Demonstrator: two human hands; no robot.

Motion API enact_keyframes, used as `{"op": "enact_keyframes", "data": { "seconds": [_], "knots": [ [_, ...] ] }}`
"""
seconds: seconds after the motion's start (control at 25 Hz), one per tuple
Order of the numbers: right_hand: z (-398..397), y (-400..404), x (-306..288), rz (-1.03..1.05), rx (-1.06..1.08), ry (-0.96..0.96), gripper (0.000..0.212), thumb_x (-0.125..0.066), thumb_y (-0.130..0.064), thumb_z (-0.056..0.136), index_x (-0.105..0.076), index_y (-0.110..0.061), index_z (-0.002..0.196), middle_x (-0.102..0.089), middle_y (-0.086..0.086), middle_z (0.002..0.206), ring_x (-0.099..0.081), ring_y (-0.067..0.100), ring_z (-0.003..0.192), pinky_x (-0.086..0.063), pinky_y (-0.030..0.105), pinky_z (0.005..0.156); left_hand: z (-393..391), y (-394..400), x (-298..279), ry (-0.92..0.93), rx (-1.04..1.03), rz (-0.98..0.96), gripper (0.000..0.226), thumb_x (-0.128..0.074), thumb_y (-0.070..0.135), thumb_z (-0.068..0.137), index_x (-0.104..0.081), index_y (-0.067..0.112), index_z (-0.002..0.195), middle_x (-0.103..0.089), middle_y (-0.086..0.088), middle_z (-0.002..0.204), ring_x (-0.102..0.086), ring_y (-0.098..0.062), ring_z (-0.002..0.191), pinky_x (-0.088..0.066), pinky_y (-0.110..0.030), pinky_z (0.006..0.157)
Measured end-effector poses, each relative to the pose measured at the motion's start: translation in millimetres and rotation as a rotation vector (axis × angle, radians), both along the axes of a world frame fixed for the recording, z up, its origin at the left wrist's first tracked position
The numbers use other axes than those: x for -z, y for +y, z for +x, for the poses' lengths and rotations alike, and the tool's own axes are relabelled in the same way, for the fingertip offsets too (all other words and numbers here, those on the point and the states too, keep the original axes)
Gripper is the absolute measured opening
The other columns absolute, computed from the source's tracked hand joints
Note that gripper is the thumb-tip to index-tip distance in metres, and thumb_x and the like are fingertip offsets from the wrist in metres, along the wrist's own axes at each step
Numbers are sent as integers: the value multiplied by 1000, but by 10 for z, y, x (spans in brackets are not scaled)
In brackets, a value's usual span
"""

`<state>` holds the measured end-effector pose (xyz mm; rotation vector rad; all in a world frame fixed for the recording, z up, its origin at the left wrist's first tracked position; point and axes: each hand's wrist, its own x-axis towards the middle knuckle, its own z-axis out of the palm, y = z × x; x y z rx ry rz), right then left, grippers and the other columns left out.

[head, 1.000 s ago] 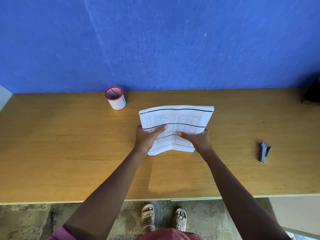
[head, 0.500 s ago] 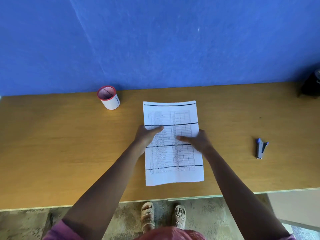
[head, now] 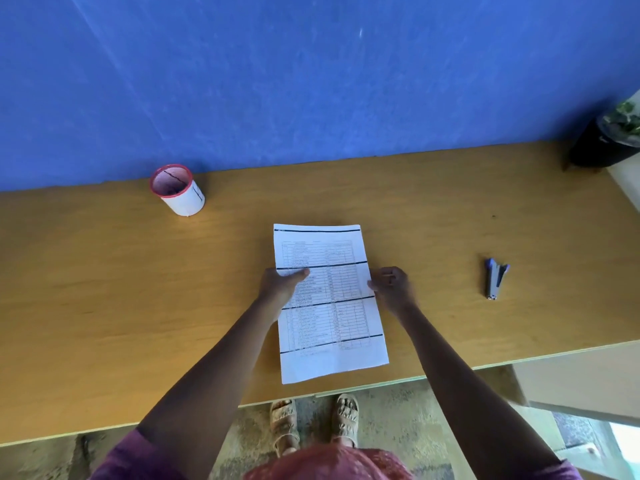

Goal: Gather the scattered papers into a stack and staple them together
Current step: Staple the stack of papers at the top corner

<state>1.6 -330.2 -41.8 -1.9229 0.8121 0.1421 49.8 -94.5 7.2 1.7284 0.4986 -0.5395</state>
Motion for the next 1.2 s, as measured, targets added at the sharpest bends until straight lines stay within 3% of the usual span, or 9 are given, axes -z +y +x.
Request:
{"op": "enact_keyframes", "data": {
  "seconds": [0.08,0.24,0.44,0.6,0.8,0.88,1.0,1.08,1.2],
  "knots": [
    [-69,-185,-10,-120,109,-70,24,-73,-8,79,-67,-15,101,-75,6,96,-71,27,94,-51,31,77,16,-8,51,14,-14,40,32,-82,28,78,-66,10,99,-66,-4,92,-59,-19,79,-41,-22,61],
    [-160,-696,-5,-398,272,-150,43,-72,-6,77,-58,-4,118,-62,20,117,-60,41,105,-47,43,86,0,31,148,72,-19,75,32,-83,32,76,-62,9,83,-46,0,61,-39,-15,54,-35,-24,58],
    [-169,-1304,-107,-651,475,104,58,-67,-17,79,-45,-5,131,-44,24,137,-42,44,126,-36,48,103,-33,59,168,57,-20,76,31,-83,31,77,-67,10,94,-62,2,73,-53,-14,62,-39,-22,57],
    [-159,-1553,-98,-520,503,145,59,-58,-12,86,-36,-2,140,-38,26,141,-39,45,128,-33,46,106,-45,62,184,48,-18,74,30,-84,32,75,-64,10,83,-61,-2,75,-52,-20,68,-36,-23,59],
    [-147,-1618,-61,-512,493,147,51,-53,0,90,-36,-2,138,-38,27,139,-42,48,123,-37,47,101,-95,39,93,11,-47,57,54,-79,24,82,-59,-16,114,-71,-16,72,-65,-18,59,-34,-19,50],
    [-148,-1597,-53,-522,481,171,48,-52,3,90,-37,-3,136,-38,27,139,-43,48,121,-38,46,100,-95,51,85,24,-45,63,52,-79,24,82,-59,-20,102,-61,-14,47,-41,-4,36,-30,-18,47],
    [-78,-1551,-65,-440,500,154,50,-54,2,91,-35,-6,137,-36,25,140,-45,49,119,-40,47,98,-91,80,109,69,-10,80,44,-80,29,79,-48,12,54,-31,10,28,-24,-7,34,-27,-24,54],
    [23,-1471,-90,-314,528,61,55,-56,2,89,-33,-9,138,-41,25,138,-51,47,116,-45,49,97,-76,112,163,59,19,68,54,-80,32,79,-34,19,53,-24,13,30,-18,-4,30,-25,-26,56],
    [170,-1166,-129,-80,521,-84,55,-57,0,90,-32,-9,138,-59,19,131,-64,33,100,-52,46,90,-57,164,247,39,30,67,55,-81,35,78,-34,18,55,-21,13,35,-14,-5,33,-22,-26,55]
  ]
}}
